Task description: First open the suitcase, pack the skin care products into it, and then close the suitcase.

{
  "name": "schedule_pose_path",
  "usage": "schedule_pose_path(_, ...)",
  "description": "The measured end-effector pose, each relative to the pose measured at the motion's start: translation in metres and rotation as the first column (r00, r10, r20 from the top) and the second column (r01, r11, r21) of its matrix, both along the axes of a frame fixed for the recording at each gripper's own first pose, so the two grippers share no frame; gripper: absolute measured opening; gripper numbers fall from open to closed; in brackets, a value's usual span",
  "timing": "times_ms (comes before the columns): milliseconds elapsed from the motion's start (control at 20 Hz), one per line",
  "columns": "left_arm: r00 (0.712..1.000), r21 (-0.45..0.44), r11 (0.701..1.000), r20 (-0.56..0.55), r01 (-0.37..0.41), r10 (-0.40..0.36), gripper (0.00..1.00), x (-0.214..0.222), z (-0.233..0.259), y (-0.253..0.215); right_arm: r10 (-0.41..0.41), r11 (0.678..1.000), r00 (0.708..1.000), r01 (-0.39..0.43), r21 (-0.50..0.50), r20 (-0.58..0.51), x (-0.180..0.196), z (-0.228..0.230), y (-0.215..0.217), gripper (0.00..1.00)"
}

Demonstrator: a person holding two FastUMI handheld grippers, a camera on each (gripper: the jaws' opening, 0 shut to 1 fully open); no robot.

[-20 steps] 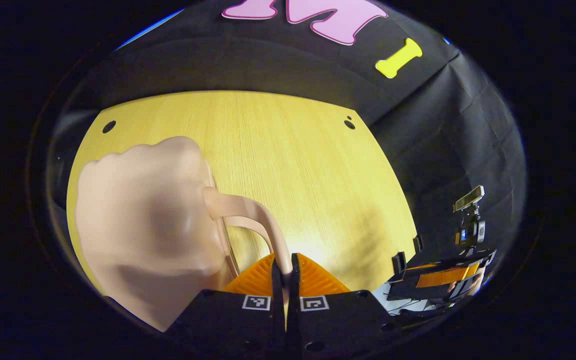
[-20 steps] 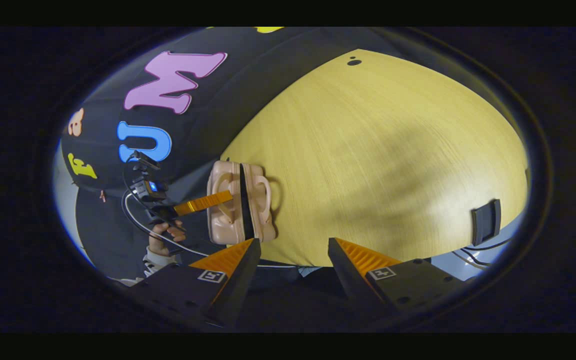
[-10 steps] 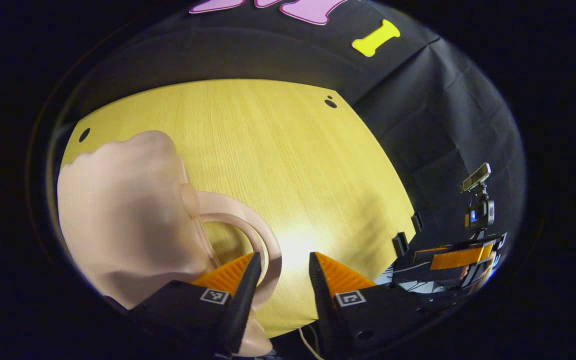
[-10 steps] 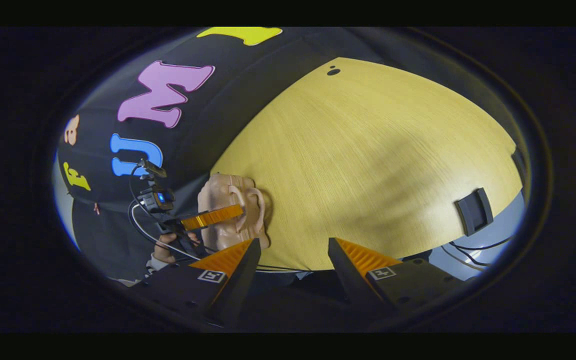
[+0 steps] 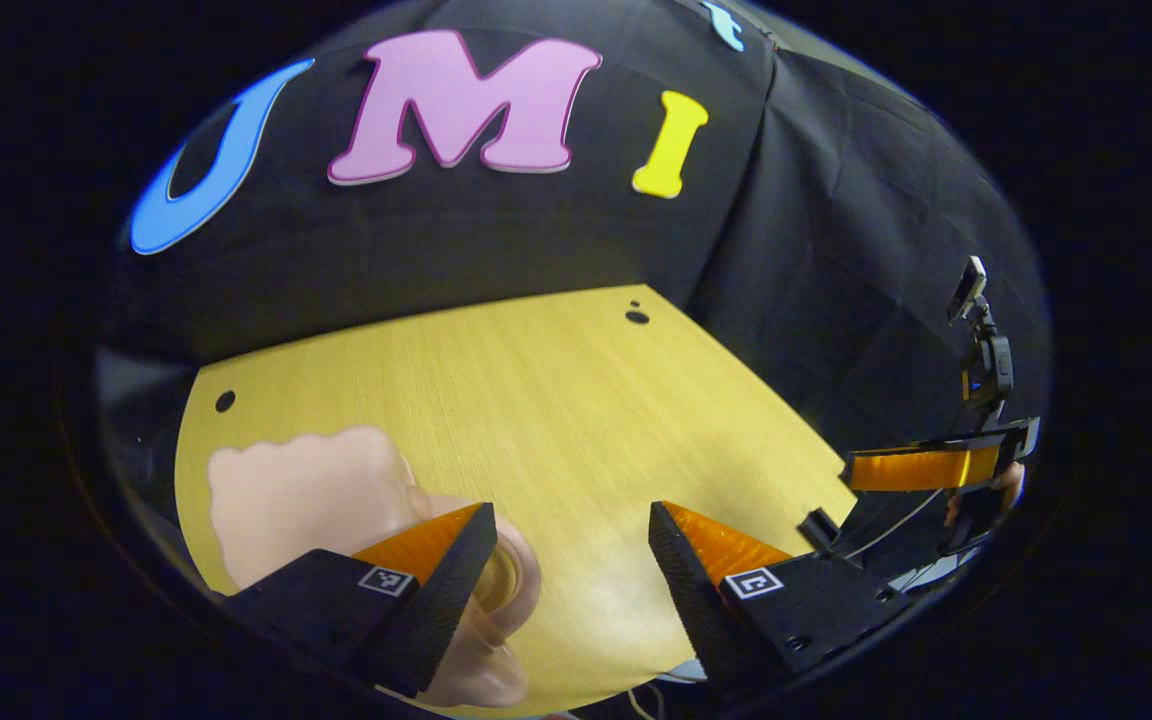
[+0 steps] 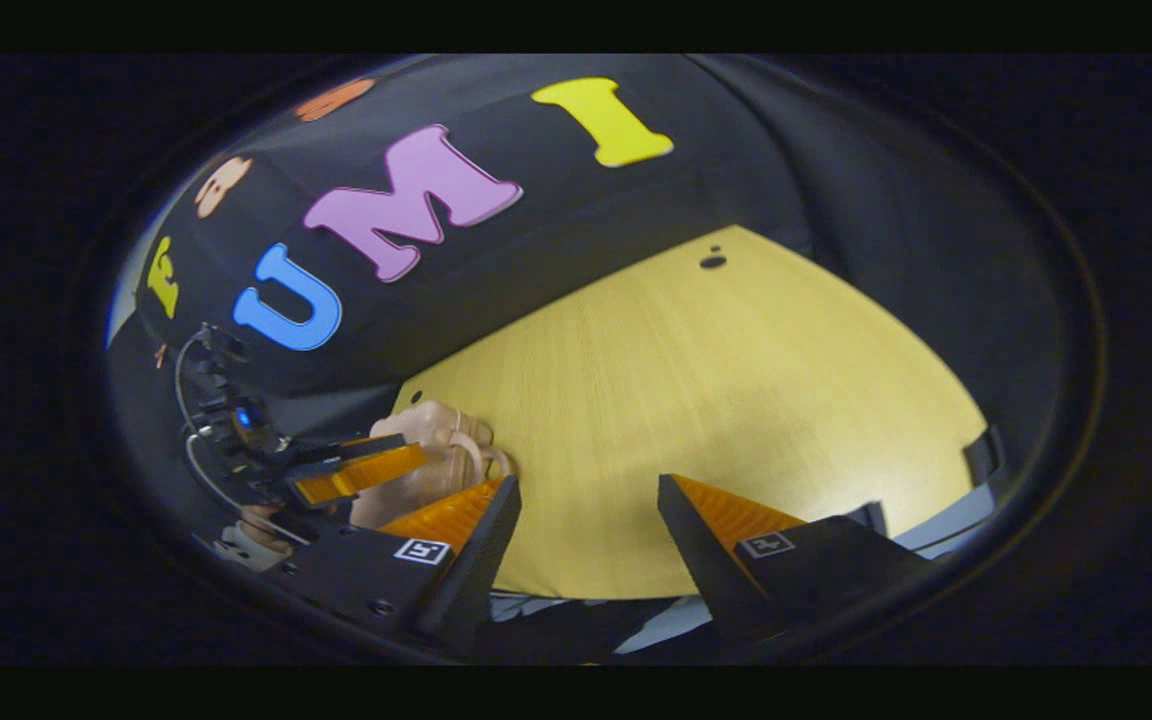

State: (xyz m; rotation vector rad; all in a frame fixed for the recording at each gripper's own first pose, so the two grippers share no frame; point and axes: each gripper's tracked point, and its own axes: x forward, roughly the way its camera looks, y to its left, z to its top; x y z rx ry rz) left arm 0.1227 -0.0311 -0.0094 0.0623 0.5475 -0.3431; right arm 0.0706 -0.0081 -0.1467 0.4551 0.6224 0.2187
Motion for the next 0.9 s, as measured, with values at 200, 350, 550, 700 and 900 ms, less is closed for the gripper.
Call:
schedule_pose_path(200,0.958,-0.087,0.988,0.247,-0.126,0.144,0.97,-0.019,0.098,-0.044,0.067,0.986,0.934,-0.009,-0.164,0.351,0.035,0.110,-0.046,0.97)
schedule_pose_path(350,0.881,-0.111,0.974,0.415,-0.199,0.227,0.96,-0.038,0.162,-0.069,0.174,0.939,0.790,0.047,-0.340,0.587,0.034,0.192,-0.066,0.97)
schedule_pose_path(550,0.795,-0.180,0.944,0.509,-0.276,0.330,0.96,-0.066,0.206,-0.093,0.227,0.907,0.684,0.111,-0.406,0.694,0.018,0.244,-0.074,0.97)
schedule_pose_path(700,0.739,-0.178,0.943,0.586,-0.281,0.331,0.96,-0.085,0.228,-0.095,0.177,0.943,0.657,0.100,-0.317,0.733,0.012,0.260,-0.072,0.97)
schedule_pose_path(900,0.712,-0.089,0.953,0.646,-0.289,0.276,0.96,-0.082,0.239,-0.094,0.090,0.943,0.650,0.189,-0.274,0.755,0.017,0.267,-0.087,0.96)
